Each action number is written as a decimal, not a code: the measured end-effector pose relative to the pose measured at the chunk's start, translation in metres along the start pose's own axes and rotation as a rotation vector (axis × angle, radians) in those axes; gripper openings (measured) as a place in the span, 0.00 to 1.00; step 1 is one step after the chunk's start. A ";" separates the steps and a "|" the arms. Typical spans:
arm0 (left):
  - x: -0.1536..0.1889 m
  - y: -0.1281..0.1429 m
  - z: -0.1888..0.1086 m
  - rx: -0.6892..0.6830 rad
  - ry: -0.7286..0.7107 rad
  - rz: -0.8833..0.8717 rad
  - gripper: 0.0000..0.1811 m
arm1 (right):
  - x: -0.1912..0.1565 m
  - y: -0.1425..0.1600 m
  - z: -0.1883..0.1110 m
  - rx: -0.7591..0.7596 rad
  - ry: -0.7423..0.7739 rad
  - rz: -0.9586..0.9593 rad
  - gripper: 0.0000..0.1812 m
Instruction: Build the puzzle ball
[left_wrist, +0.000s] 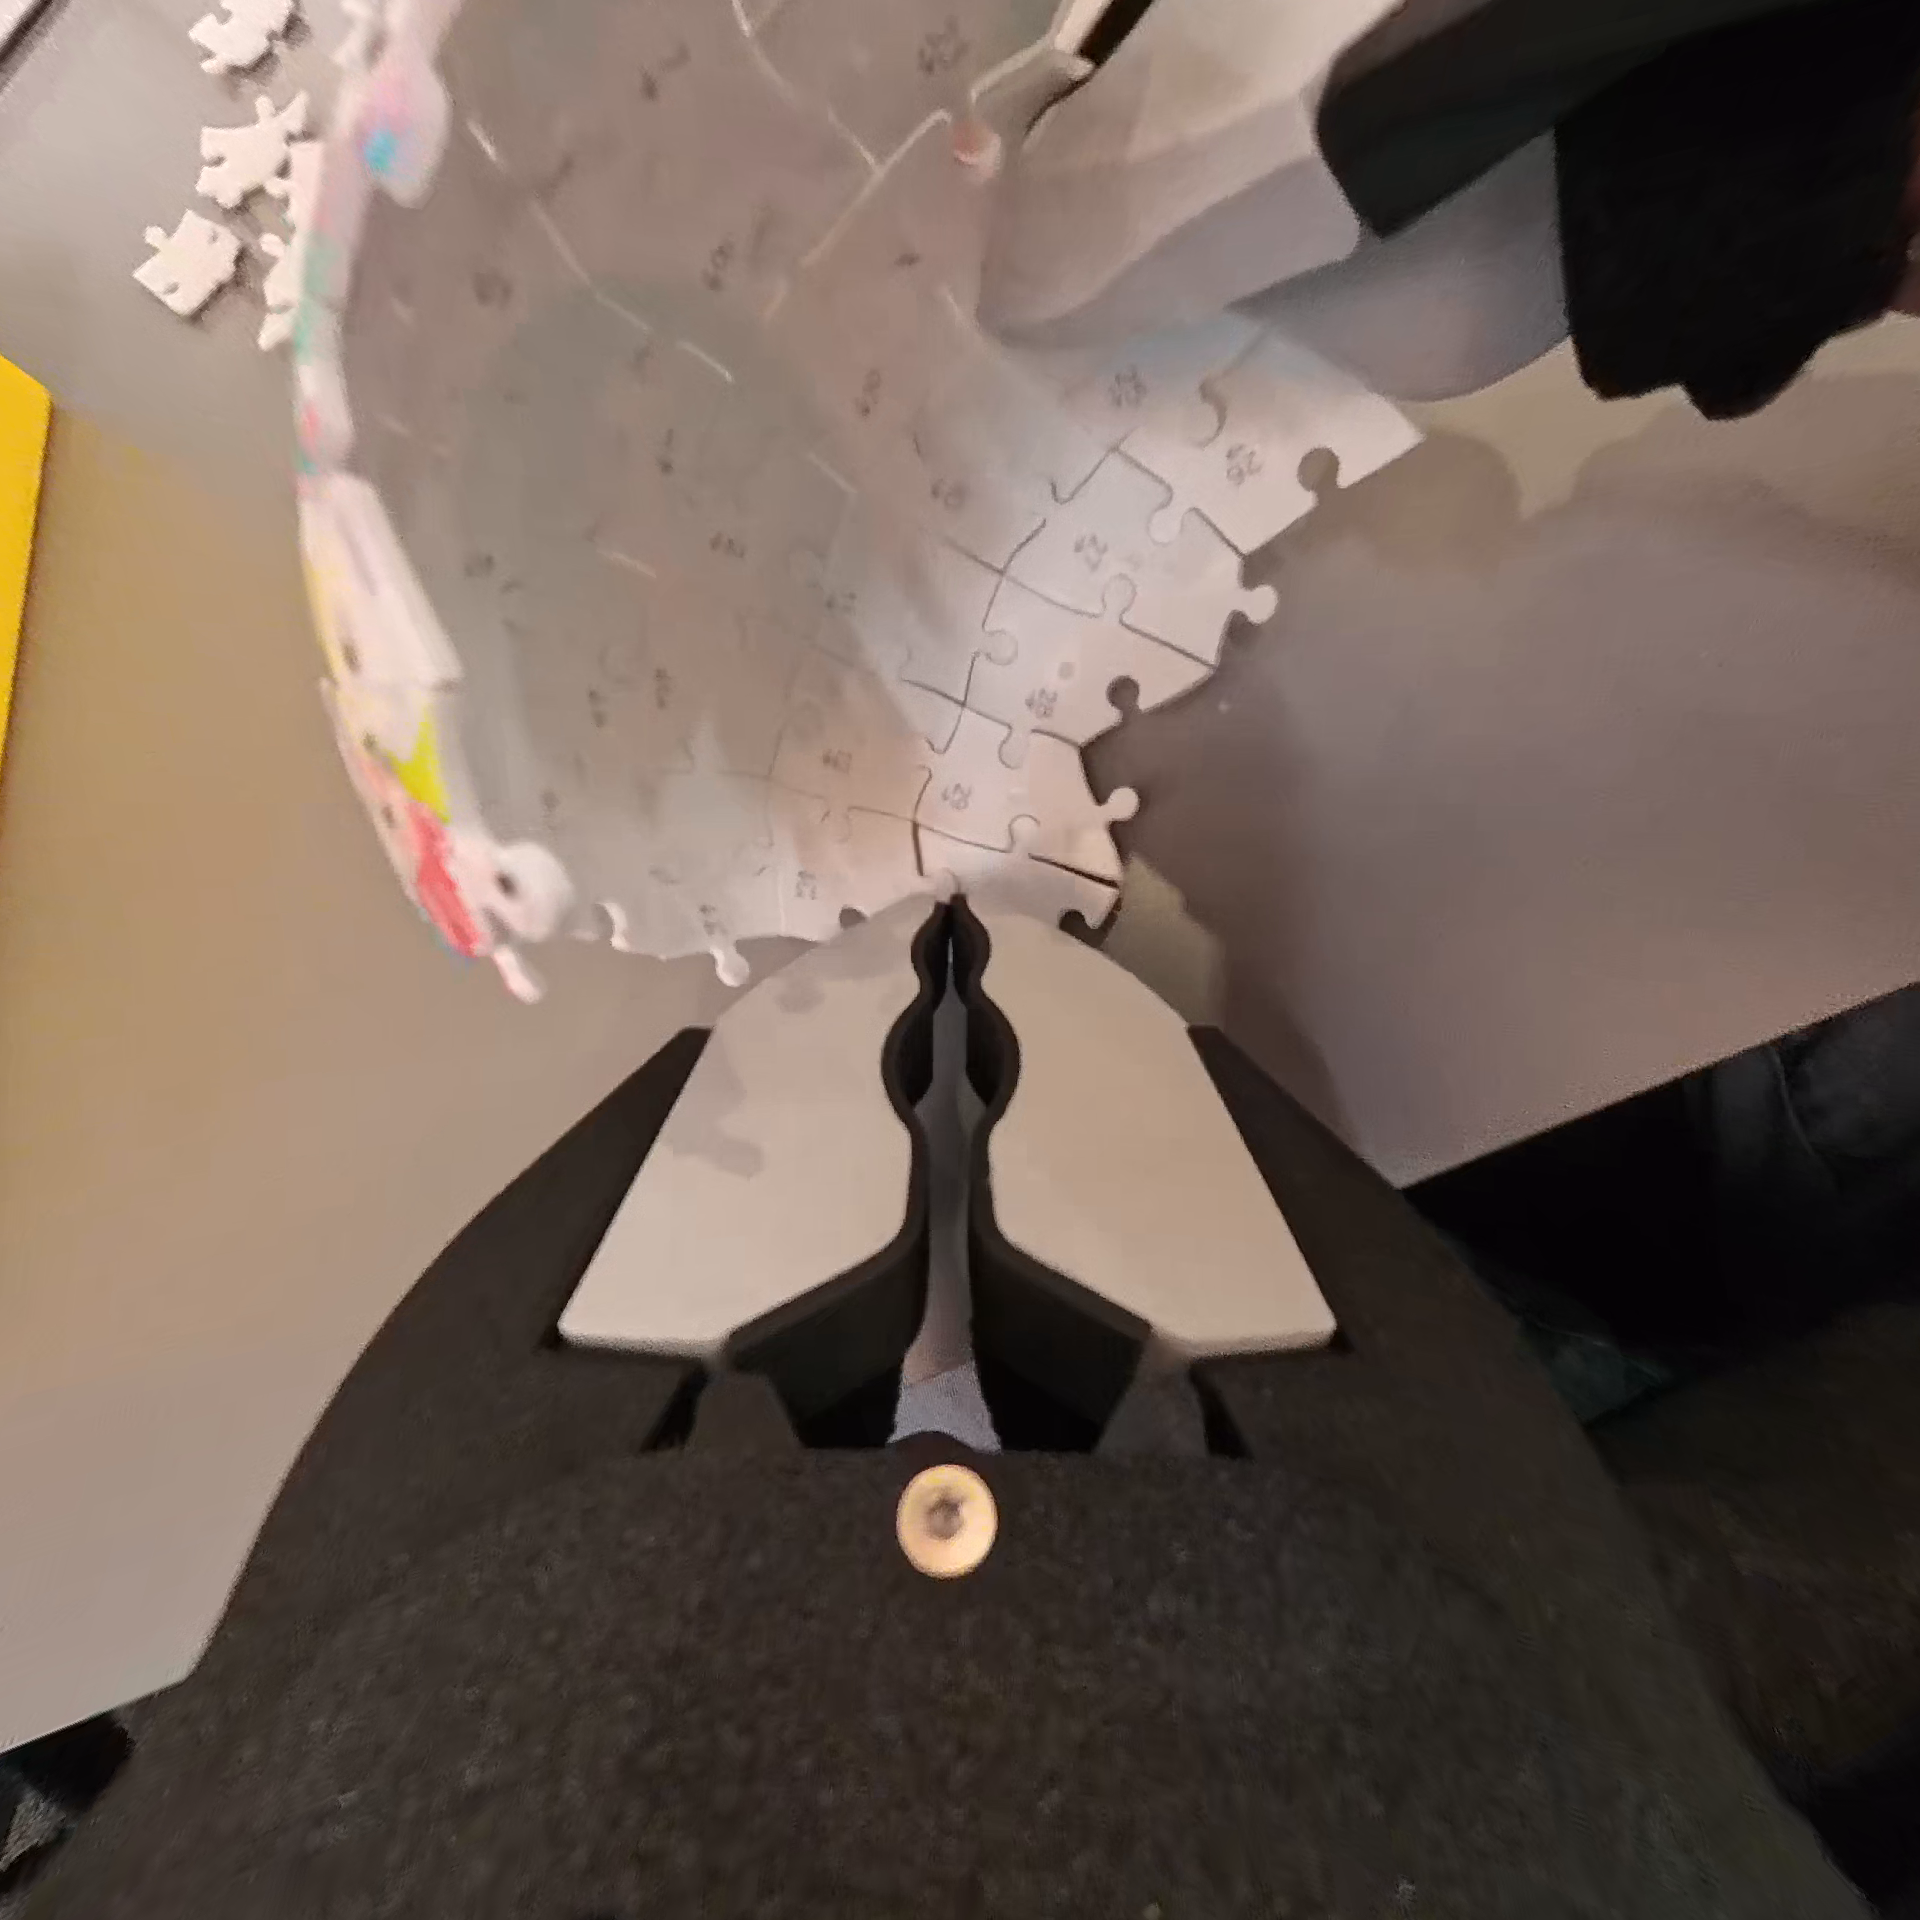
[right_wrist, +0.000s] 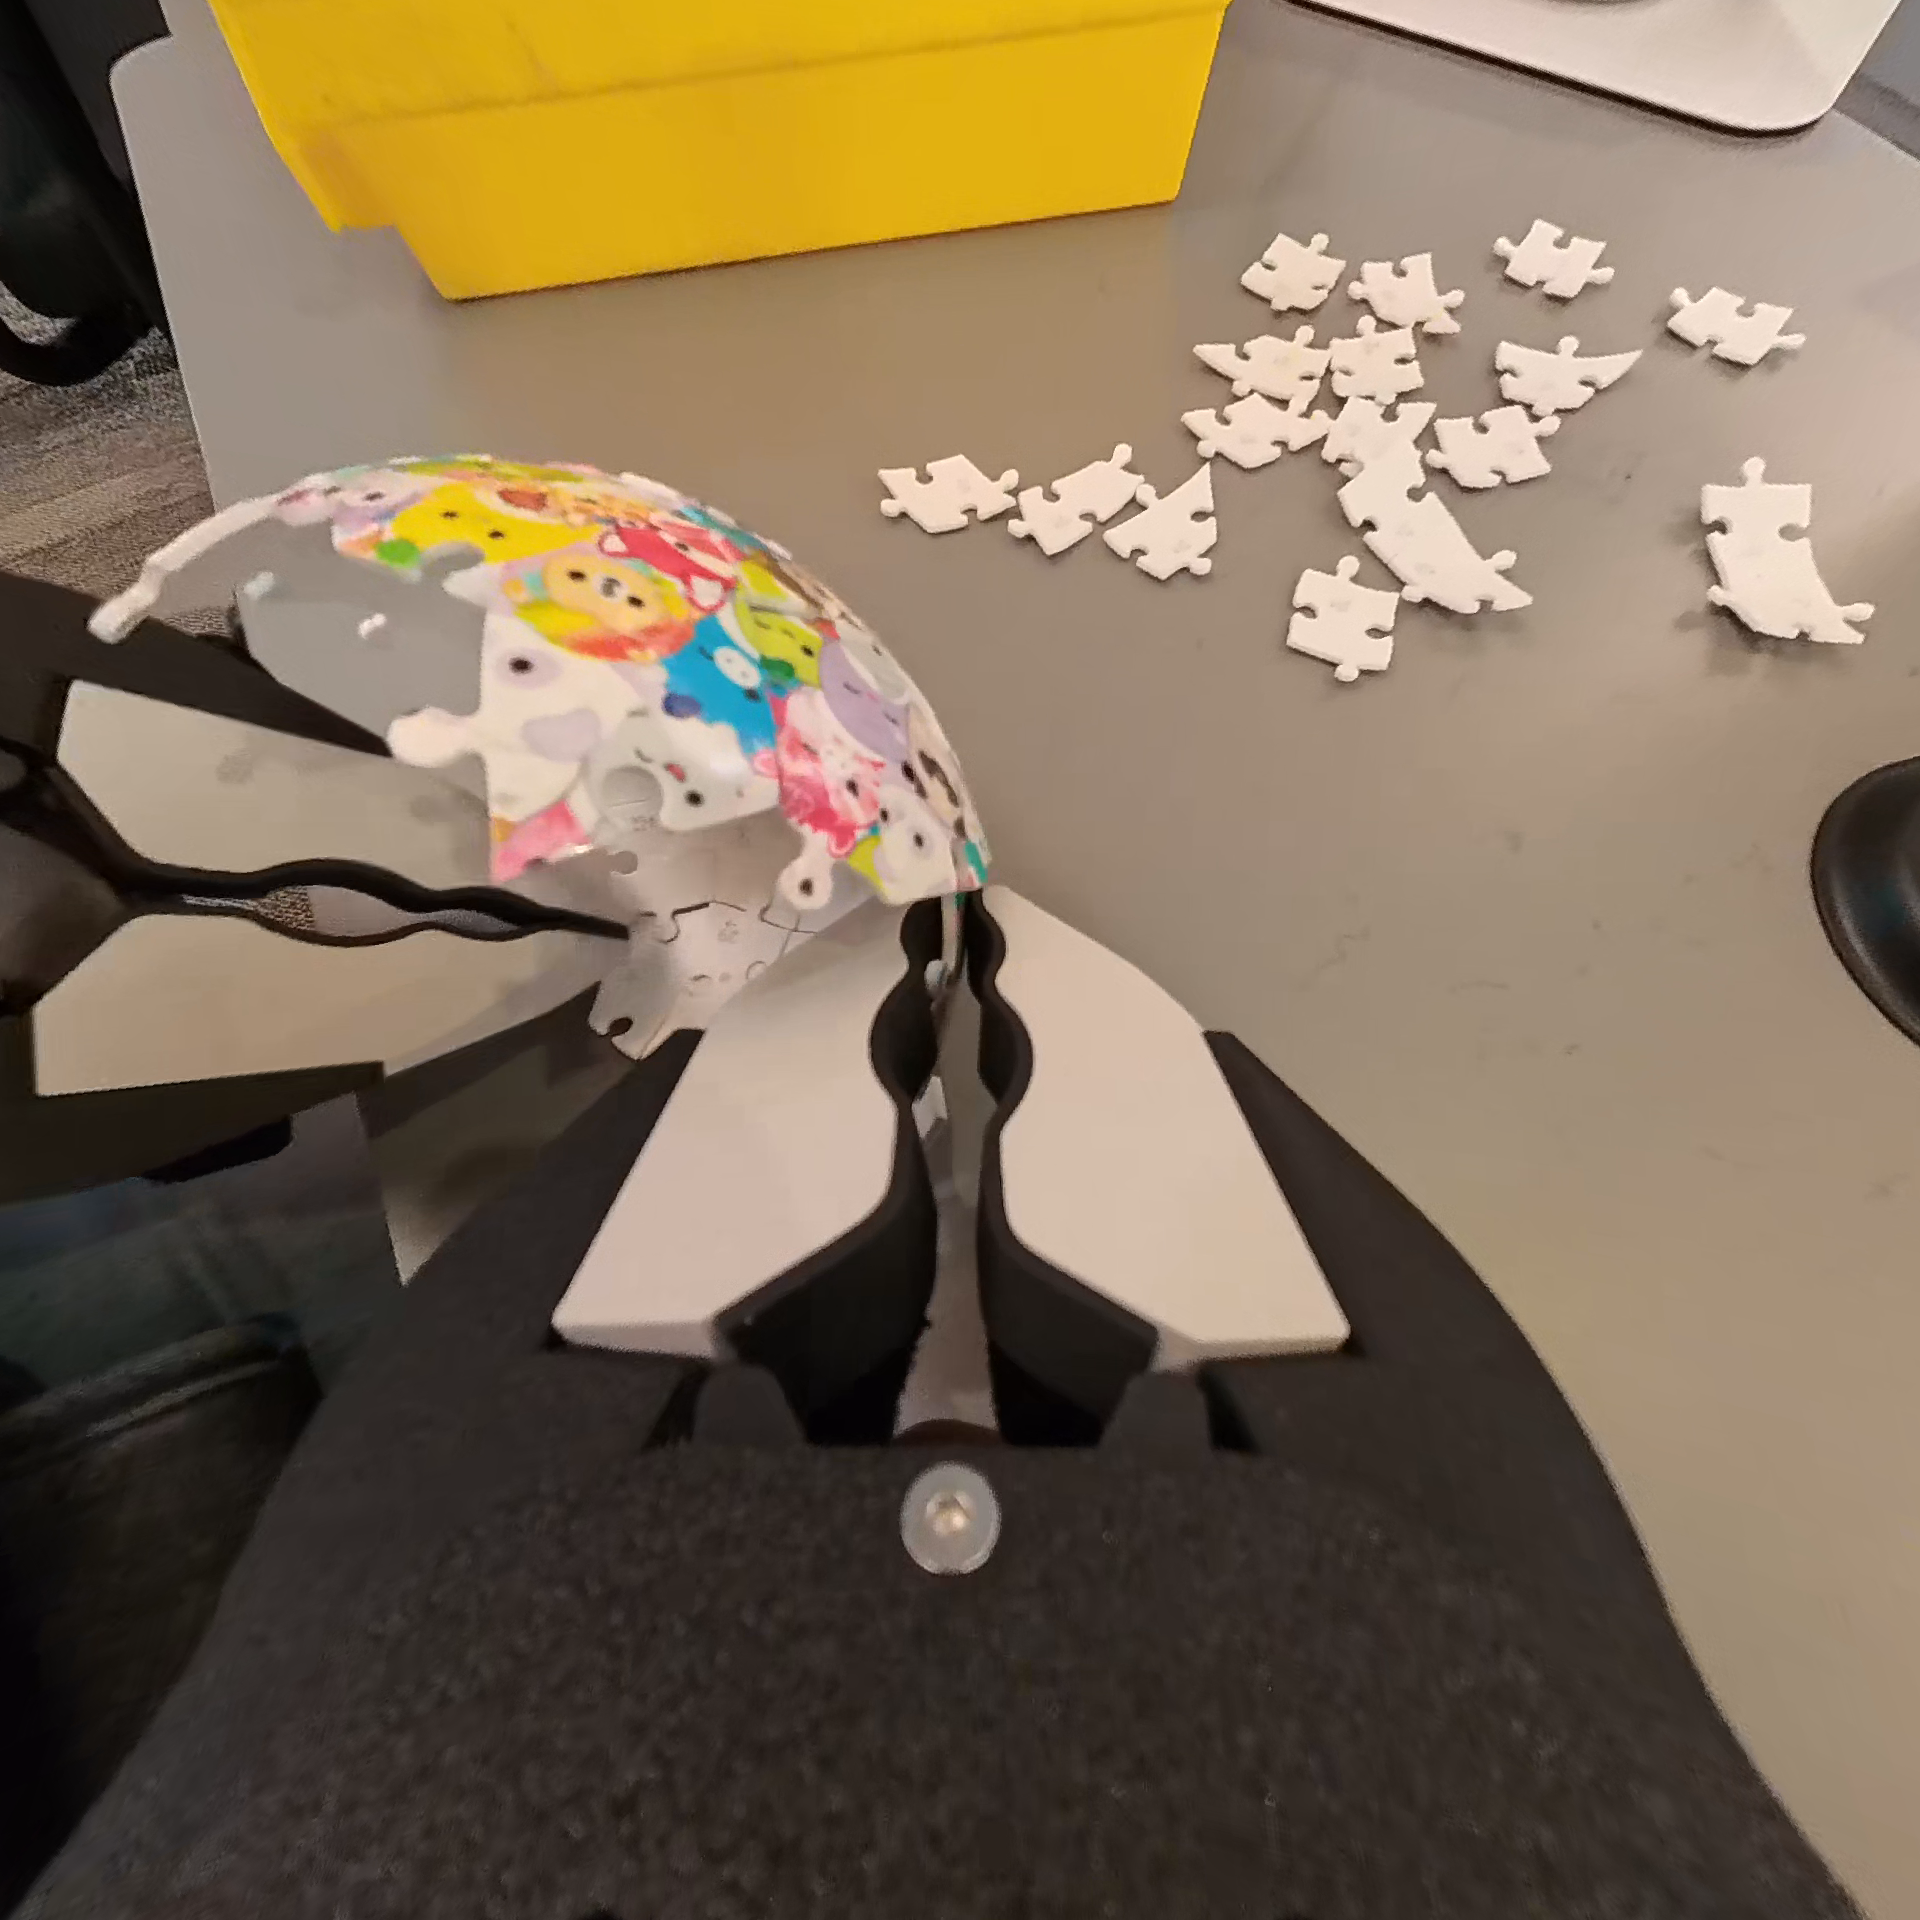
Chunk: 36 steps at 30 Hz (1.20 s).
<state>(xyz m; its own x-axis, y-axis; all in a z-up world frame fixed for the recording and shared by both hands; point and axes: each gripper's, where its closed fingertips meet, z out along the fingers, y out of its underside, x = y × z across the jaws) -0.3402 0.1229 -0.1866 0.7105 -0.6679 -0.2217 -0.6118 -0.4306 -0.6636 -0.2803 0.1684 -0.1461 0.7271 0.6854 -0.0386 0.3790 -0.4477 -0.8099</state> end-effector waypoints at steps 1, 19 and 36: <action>-0.001 -0.002 0.001 0.004 -0.001 -0.002 0.00 | 0.000 0.000 0.000 0.002 0.000 -0.002 0.02; -0.001 -0.006 0.000 0.018 -0.036 0.003 0.00 | -0.007 -0.004 -0.004 0.014 0.021 -0.047 0.02; -0.008 -0.004 0.003 -0.006 -0.080 0.007 0.00 | -0.004 -0.003 -0.002 0.002 0.042 -0.035 0.02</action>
<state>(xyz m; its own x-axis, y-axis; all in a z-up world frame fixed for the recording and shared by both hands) -0.3424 0.1318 -0.1844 0.7316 -0.6203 -0.2829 -0.6189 -0.4302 -0.6572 -0.2836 0.1655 -0.1419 0.7367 0.6761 0.0148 0.4039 -0.4223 -0.8115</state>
